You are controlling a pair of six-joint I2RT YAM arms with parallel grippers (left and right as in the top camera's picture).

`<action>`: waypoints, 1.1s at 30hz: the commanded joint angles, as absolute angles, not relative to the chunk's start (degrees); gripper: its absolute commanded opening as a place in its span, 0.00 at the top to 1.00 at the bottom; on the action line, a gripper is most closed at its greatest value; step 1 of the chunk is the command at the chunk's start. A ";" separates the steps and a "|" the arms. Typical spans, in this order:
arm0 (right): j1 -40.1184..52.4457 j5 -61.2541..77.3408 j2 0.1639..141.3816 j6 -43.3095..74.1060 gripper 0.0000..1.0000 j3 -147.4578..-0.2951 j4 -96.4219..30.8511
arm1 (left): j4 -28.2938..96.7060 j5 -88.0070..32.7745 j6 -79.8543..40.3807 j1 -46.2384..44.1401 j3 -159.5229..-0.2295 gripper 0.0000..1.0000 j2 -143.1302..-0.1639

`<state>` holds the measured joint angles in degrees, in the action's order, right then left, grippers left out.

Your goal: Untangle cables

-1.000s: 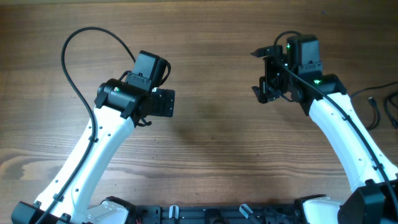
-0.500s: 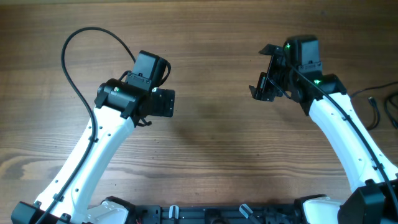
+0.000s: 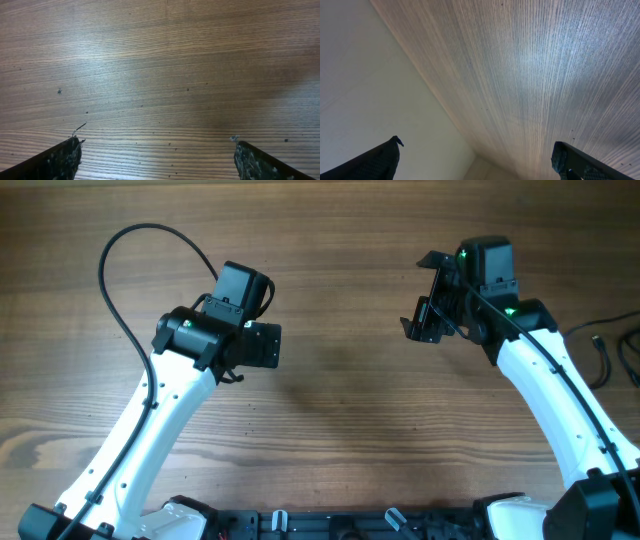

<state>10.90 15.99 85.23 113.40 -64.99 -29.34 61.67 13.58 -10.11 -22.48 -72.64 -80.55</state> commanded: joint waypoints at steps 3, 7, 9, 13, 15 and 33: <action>11.03 14.81 85.93 114.58 0.00 -65.49 -29.26 | 61.69 13.47 -9.41 -22.26 -72.64 0.00 -79.72; 11.03 14.81 85.93 114.61 0.00 -65.49 -29.23 | 61.71 13.47 -9.41 -22.26 -72.64 0.00 -79.72; 11.03 14.81 85.93 114.58 0.00 -65.49 -29.23 | 62.43 13.45 -9.43 -22.26 -72.64 0.00 -79.72; 11.03 14.81 85.93 114.58 0.00 -65.49 -29.23 | 63.24 13.04 -9.43 -22.26 -72.64 0.00 -79.02; 11.03 14.81 85.93 114.58 0.00 -65.49 -29.23 | 63.24 12.58 -9.43 -22.28 -72.64 0.00 -78.28; 11.03 14.81 85.93 114.58 0.01 -65.49 -29.26 | 36.95 3.42 -9.43 -22.20 -55.40 0.00 -58.46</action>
